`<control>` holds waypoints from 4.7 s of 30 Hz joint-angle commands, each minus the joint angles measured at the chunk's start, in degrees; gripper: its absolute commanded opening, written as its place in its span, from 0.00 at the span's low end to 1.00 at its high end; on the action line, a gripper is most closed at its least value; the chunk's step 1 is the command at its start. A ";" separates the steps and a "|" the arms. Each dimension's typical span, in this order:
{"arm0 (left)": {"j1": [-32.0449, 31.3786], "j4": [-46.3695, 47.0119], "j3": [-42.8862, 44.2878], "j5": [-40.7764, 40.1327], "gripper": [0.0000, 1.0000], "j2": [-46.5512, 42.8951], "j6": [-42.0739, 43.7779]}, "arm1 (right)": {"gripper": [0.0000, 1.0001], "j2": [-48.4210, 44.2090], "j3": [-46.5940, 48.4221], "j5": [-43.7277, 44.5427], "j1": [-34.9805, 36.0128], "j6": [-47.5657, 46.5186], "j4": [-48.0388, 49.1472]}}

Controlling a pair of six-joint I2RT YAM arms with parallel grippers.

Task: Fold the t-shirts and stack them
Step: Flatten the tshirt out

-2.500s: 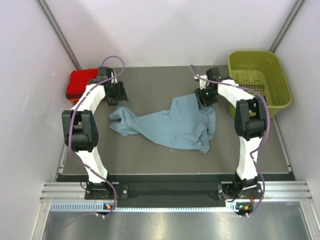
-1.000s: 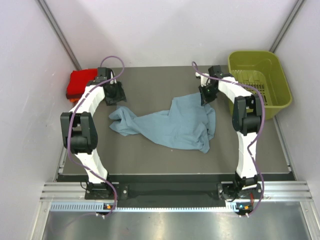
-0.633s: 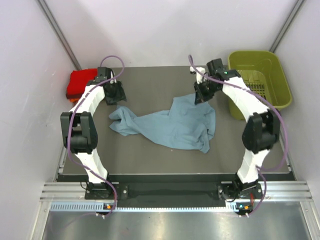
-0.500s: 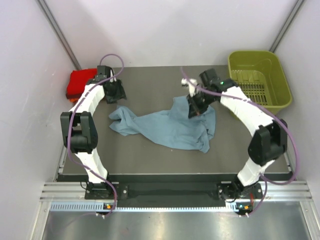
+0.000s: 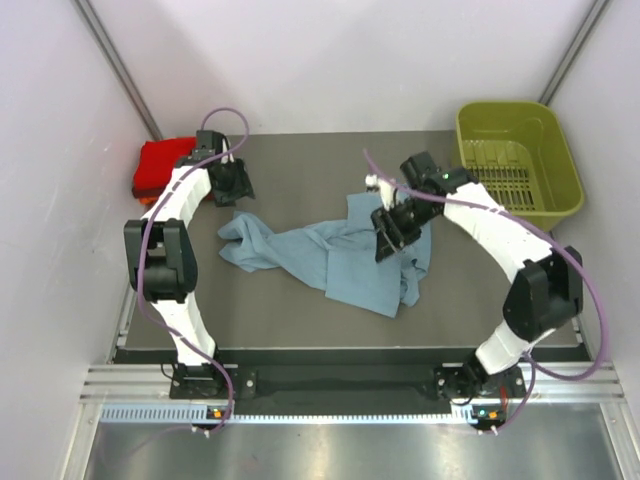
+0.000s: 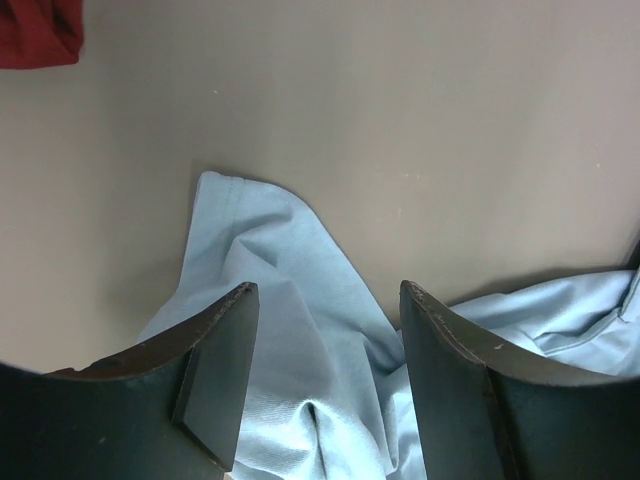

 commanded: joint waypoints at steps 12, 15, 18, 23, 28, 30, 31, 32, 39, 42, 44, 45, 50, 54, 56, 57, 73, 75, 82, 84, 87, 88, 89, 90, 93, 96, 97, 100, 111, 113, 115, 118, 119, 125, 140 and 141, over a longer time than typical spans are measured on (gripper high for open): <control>0.20 1.46 -3.79 -3.96 0.77 -7.36 4.61 | 0.50 36.69 37.17 12.47 -14.81 2.61 11.24; 0.20 1.72 -5.20 -4.32 0.76 -8.94 5.31 | 0.49 39.16 37.79 12.56 -16.04 3.23 12.47; 0.20 1.90 -6.87 -4.50 0.77 -9.82 5.58 | 0.49 41.18 39.27 13.00 -16.39 3.05 13.44; 0.20 1.99 -7.40 -4.41 0.76 -9.56 5.93 | 0.48 43.73 42.88 14.40 -16.75 2.96 14.49; 0.12 1.90 -6.34 -3.53 0.75 -8.33 5.84 | 0.49 47.42 45.43 16.07 -16.75 3.31 15.55; 0.20 1.72 -6.08 -3.36 0.75 -8.24 5.84 | 0.50 48.56 45.78 16.86 -16.75 3.49 15.81; 0.20 1.72 -6.08 -3.27 0.75 -8.24 5.93 | 0.50 48.83 45.79 17.04 -16.83 3.49 16.07; 0.20 1.72 -6.08 -3.27 0.75 -8.24 5.93 | 0.50 49.09 45.96 17.39 -16.83 3.49 16.16; 0.20 1.99 -6.78 -3.09 0.75 -8.24 5.84 | 0.50 51.20 46.66 19.15 -16.75 3.32 16.52; 0.20 2.07 -6.69 -2.92 0.75 -8.24 5.93 | 0.49 51.03 46.75 19.76 -16.83 3.40 16.95; 0.20 2.16 -6.78 -2.92 0.75 -8.16 5.84 | 0.49 50.42 46.84 19.68 -16.83 3.58 17.30; 0.20 2.08 -6.87 -2.92 0.75 -8.07 5.75 | 0.49 50.42 47.19 19.68 -16.83 3.67 17.31; 0.11 2.34 -6.78 -1.87 0.75 -7.63 5.14 | 0.50 51.12 47.19 20.81 -16.83 3.32 17.31; 0.03 2.16 -5.90 -2.04 0.75 -7.54 5.14 | 0.49 51.56 46.05 23.45 -17.18 2.96 17.83; 0.11 2.08 -5.99 -2.21 0.75 -7.63 5.23 | 0.49 51.47 45.87 25.29 -17.36 3.05 18.18; 0.11 2.25 -6.25 -2.21 0.75 -7.72 5.23 | 0.49 51.64 45.79 25.91 -17.45 3.05 18.62; -0.06 2.51 -5.91 -2.04 0.74 -2.36 5.49 | 0.48 49.71 45.87 27.41 -17.89 3.14 19.15; -0.06 2.34 -5.20 -1.78 0.74 -0.69 5.49 | 0.47 49.28 46.05 27.76 -18.06 3.14 19.15; -0.15 2.25 -4.50 -1.07 0.74 3.09 5.23 | 0.47 48.48 45.61 28.38 -18.77 2.88 19.33; -0.32 2.16 -4.32 -0.99 0.74 3.79 4.96 | 0.47 48.39 45.70 28.73 -19.03 2.61 19.42; -0.68 2.25 -3.79 -0.46 0.74 4.59 4.61 | 0.47 48.22 45.70 28.99 -19.21 2.44 19.42; -0.85 2.16 -3.62 -0.54 0.74 4.85 4.52 | 0.47 48.04 45.78 28.38 -19.21 2.52 19.50; -1.20 2.34 -3.36 -0.63 0.74 4.94 4.52 | 0.47 48.04 45.96 28.03 -19.12 2.61 19.50; -1.29 2.34 -3.27 -0.63 0.74 5.03 4.44 | 0.47 48.13 45.96 27.77 -18.95 2.70 19.59; -1.82 2.16 -2.83 -0.37 0.74 5.38 4.26 | 0.48 49.18 46.22 27.50 -18.51 2.52 19.15; -2.17 2.07 -2.48 -0.46 0.74 5.73 4.26 | 0.48 50.15 46.14 25.57 -18.24 2.52 18.45; -2.17 1.90 -2.48 -0.46 0.74 5.64 4.35 | 0.48 50.41 45.96 24.87 -18.15 2.52 18.28; -2.26 1.81 -2.56 -0.81 0.74 5.64 4.52 | 0.48 51.20 45.87 21.10 -17.80 2.44 17.57; -2.70 1.55 -3.79 -2.65 0.74 3.62 5.40 | 0.08 53.67 47.10 18.53 -16.04 2.26 16.69; -2.96 1.72 -4.23 -3.09 0.75 3.18 5.58 | 0.03 53.49 46.84 18.36 -16.13 2.35 16.69; -3.22 1.72 -4.32 -3.62 0.75 2.92 5.84 | 0.00 53.14 46.84 18.27 -16.04 2.35 16.69; -3.49 1.81 -3.80 -4.41 0.75 2.48 6.54 | 0.00 51.13 46.84 19.75 -16.22 2.17 17.04; -3.49 1.98 -3.45 -4.93 0.75 2.48 6.80 | 0.00 49.20 47.01 20.37 -16.22 2.17 17.30; -3.40 2.34 5.51 -9.86 0.77 8.09 10.93 | 0.00 41.73 52.37 21.35 -15.96 1.56 19.24; -3.75 -5.22 -6.33 -8.11 0.70 -2.79 7.16 | 0.00 28.09 54.58 19.85 -13.76 2.61 19.77; -3.84 -5.39 -8.00 -7.49 0.57 -4.19 6.81 | 0.00 27.66 54.66 19.94 -13.67 2.61 19.86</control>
